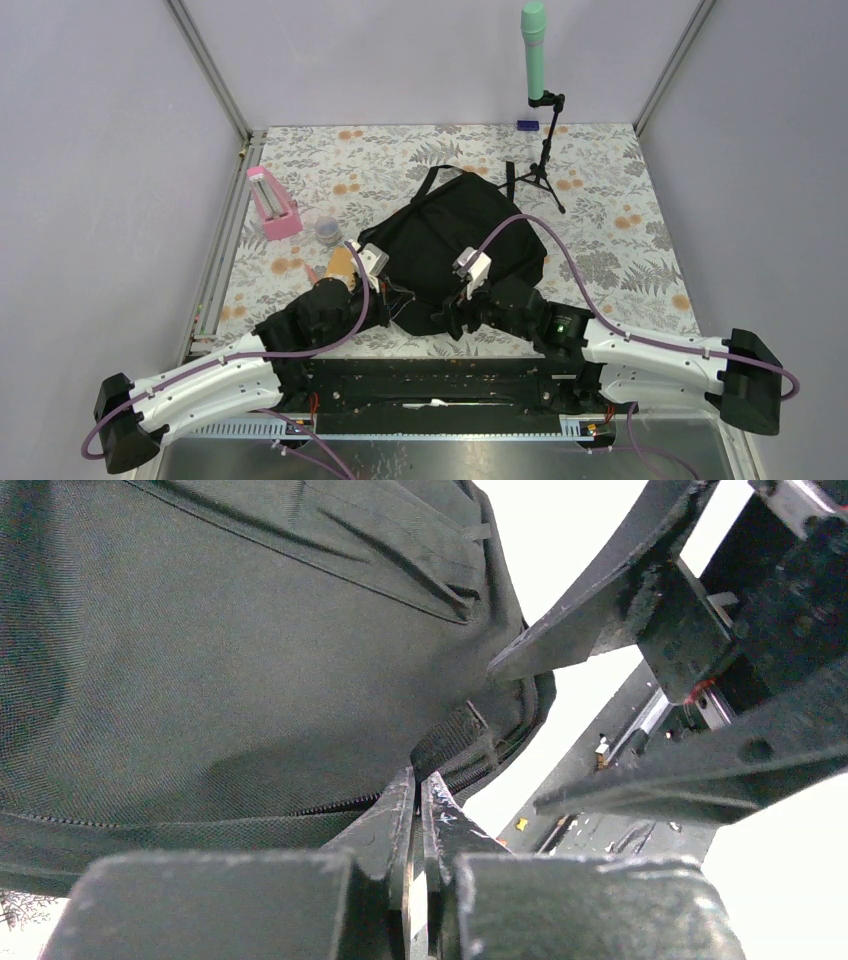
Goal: Pack the student bag
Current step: Zip the student bag at the center of the board.
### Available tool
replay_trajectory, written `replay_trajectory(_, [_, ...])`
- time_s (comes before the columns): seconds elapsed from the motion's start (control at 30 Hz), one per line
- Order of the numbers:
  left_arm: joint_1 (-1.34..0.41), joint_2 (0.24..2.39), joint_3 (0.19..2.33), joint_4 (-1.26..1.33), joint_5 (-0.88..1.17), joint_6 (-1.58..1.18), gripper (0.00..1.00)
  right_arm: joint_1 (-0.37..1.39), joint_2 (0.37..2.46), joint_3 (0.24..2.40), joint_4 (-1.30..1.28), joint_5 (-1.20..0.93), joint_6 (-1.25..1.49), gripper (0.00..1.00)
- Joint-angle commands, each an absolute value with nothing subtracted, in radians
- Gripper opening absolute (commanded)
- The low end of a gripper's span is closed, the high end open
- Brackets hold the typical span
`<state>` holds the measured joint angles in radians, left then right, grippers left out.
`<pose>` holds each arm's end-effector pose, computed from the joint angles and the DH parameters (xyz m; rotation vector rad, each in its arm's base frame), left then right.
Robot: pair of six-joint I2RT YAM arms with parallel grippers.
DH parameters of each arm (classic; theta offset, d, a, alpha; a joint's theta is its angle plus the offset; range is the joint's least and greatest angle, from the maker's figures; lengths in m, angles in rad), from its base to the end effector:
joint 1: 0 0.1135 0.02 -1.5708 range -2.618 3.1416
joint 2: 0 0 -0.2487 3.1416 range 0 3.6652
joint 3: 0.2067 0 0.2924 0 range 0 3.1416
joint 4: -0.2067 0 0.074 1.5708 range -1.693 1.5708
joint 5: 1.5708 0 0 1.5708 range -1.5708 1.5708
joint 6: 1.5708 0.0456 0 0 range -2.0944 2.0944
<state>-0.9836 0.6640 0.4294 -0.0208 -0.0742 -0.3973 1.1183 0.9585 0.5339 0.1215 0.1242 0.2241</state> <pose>0.1314 -0.1913 0.2284 0.5025 1.8552 -0.8902 0.1259 0.2461 0.2182 -0.7627 1.7969 0.7965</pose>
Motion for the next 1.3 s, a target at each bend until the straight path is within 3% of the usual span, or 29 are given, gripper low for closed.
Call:
replay_trajectory(0.0, [-0.985, 0.647, 0.461, 0.056, -0.124, -0.408, 0.00, 1.162, 1.008, 0.561, 0.344, 0.156, 0.050, 0.75])
replay_trajectory(0.17, [-0.985, 0.648, 0.466, 0.048, -0.118, -0.407, 0.00, 1.176, 1.071, 0.593, 0.371, 0.140, 0.020, 0.72])
replay_trajectory(0.3, [-0.985, 0.652, 0.473, 0.040, -0.122, -0.401, 0.00, 1.185, 1.124, 0.630, 0.357, 0.148, 0.005, 0.57])
replay_trajectory(0.5, [-0.986, 0.661, 0.485, 0.034, -0.127, -0.392, 0.00, 1.190, 1.174, 0.664, 0.334, 0.121, 0.006, 0.46])
replay_trajectory(0.7, [-0.985, 0.673, 0.501, 0.026, -0.136, -0.373, 0.00, 1.193, 1.211, 0.677, 0.331, 0.091, 0.029, 0.47])
replay_trajectory(1.03, [-0.985, 0.694, 0.515, 0.032, -0.132, -0.371, 0.00, 1.197, 1.255, 0.693, 0.320, 0.111, 0.044, 0.39])
replay_trajectory(1.27, [-0.985, 0.694, 0.513, 0.034, -0.164, -0.379, 0.00, 1.202, 1.275, 0.715, 0.292, 0.107, 0.046, 0.11])
